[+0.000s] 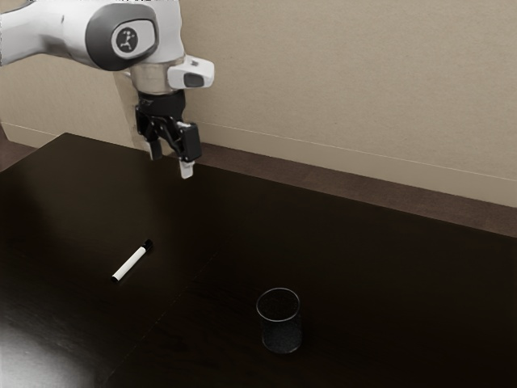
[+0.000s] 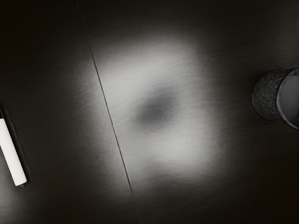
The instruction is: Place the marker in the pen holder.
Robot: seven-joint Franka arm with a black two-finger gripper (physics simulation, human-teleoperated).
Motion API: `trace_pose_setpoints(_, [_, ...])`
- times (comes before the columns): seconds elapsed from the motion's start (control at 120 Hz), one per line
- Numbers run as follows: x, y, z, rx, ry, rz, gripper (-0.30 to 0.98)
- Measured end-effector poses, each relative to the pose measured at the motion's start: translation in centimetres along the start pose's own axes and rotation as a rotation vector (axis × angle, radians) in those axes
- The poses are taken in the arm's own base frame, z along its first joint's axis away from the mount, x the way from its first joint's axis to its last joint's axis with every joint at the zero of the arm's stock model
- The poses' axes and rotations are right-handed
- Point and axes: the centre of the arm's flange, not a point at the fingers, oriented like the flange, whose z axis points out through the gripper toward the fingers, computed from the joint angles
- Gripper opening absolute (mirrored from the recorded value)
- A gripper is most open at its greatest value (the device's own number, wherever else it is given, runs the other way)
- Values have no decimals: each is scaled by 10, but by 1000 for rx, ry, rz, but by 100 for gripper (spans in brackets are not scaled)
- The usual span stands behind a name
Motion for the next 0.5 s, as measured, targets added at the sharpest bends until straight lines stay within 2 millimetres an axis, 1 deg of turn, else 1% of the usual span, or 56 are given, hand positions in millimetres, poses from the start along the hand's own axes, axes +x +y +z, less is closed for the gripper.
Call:
trace_pose_setpoints(0.05, [0, 3, 0, 3, 11, 4, 69])
trace_pose_setpoints(0.092, [0, 3, 4, 3, 13, 0, 69])
trace_pose_setpoints(0.108, [-2, 1, 7, 4, 10, -4, 69])
trace_pose_setpoints(0.142, [-5, -5, 23, 7, -13, -14, 69])
trace_pose_setpoints(0.175, [-6, -15, 45, 4, -37, -32, 69])
trace_pose_setpoints(0.208, [-2, -29, 74, -7, -74, -60, 69])
trace_pose_setpoints(0.242, [3, -45, 110, -26, -110, -92, 69])
trace_pose_setpoints(0.292, [10, -72, 170, -46, -164, -144, 69])
trace_pose_setpoints(0.325, [5, -93, 207, -59, -188, -185, 69])
trace_pose_setpoints(0.367, [-7, -114, 245, -73, -202, -230, 69])
trace_pose_setpoints(0.4, [-16, -121, 266, -79, -202, -251, 69])
trace_pose_setpoints(0.425, [-20, -123, 278, -80, -193, -257, 69])
trace_pose_setpoints(0.458, [-22, -124, 289, -77, -173, -257, 69])
trace_pose_setpoints(0.5, [-24, -126, 297, -66, -140, -250, 69])
